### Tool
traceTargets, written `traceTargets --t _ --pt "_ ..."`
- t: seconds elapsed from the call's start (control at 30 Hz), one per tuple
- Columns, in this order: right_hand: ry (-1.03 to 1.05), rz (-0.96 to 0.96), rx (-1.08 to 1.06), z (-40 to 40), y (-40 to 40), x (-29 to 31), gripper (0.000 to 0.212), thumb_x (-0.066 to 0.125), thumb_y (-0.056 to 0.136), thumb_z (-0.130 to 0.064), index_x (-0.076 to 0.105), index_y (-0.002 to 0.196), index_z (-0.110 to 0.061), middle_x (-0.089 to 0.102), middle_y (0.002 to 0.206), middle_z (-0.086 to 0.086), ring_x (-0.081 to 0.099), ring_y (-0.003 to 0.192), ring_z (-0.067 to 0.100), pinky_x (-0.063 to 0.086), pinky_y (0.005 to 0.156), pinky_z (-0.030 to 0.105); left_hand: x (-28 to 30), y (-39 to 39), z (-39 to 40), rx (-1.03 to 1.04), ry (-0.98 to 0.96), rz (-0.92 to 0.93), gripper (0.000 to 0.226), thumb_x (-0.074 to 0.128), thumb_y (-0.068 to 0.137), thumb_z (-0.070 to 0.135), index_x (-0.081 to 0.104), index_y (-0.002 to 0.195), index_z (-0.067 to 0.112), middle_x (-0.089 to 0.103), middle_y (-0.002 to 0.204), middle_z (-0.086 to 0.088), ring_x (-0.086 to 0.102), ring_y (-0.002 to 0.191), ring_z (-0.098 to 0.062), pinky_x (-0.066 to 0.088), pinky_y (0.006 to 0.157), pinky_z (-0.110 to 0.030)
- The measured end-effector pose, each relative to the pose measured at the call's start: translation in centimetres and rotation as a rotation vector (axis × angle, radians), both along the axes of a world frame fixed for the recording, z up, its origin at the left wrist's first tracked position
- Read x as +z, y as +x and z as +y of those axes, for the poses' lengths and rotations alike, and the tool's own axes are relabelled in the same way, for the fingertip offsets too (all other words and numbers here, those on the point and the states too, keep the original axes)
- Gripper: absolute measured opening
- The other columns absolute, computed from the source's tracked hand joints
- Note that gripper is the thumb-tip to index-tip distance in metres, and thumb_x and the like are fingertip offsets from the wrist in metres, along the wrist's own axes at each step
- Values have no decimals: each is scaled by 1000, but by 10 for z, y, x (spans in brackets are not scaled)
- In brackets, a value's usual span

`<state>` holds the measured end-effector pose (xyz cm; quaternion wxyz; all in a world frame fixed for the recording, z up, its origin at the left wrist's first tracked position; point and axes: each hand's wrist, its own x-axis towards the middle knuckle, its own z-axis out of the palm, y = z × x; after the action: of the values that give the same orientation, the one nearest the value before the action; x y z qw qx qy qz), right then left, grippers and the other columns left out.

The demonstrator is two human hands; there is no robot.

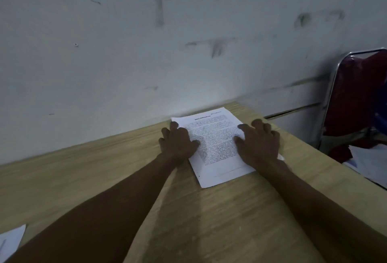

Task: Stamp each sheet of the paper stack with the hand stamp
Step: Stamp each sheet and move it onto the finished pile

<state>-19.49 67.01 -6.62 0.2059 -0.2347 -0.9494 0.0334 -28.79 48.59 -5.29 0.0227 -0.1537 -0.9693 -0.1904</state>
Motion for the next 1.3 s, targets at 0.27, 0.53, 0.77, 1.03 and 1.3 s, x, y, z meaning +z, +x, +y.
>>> traceTargets --t 0.27,0.53,0.77,1.03,1.3 --pt "-101 -226 116 -8 -5 -6 93 25 74 -90 39 146 -32 36 154 2 23 146 28 -2 114 61 -3 5 0 -22 -16 3 54 57 83 58 55 111 12 48 126 -7 36 122 -32 29 97 -46" --pt "-138 -264 125 -2 -9 -7 90 26 78 -86 30 150 -33 26 159 0 14 149 28 -5 114 61 -1 7 4 -23 -26 -27 58 56 79 63 54 110 14 45 128 -7 34 121 -32 28 97 -47" --pt "-139 -250 132 -2 -11 -8 87 26 80 -84 29 151 -32 25 160 1 13 149 28 -3 115 61 2 8 3 -25 -10 -47 54 58 80 63 54 103 14 44 128 -7 33 121 -32 27 97 -48" --pt "-206 -94 164 -18 6 9 80 29 88 -75 29 151 -25 23 161 6 8 151 28 -2 116 58 12 19 -1 9 89 -52 67 52 84 64 44 133 19 31 147 -7 24 134 -36 23 106 -51" --pt "-375 139 327 -82 51 39 56 51 93 -53 48 139 -22 55 138 3 48 129 23 37 106 40 66 71 -30 -28 371 -7 53 55 91 48 52 125 7 49 132 -12 47 123 -30 41 100 -39"
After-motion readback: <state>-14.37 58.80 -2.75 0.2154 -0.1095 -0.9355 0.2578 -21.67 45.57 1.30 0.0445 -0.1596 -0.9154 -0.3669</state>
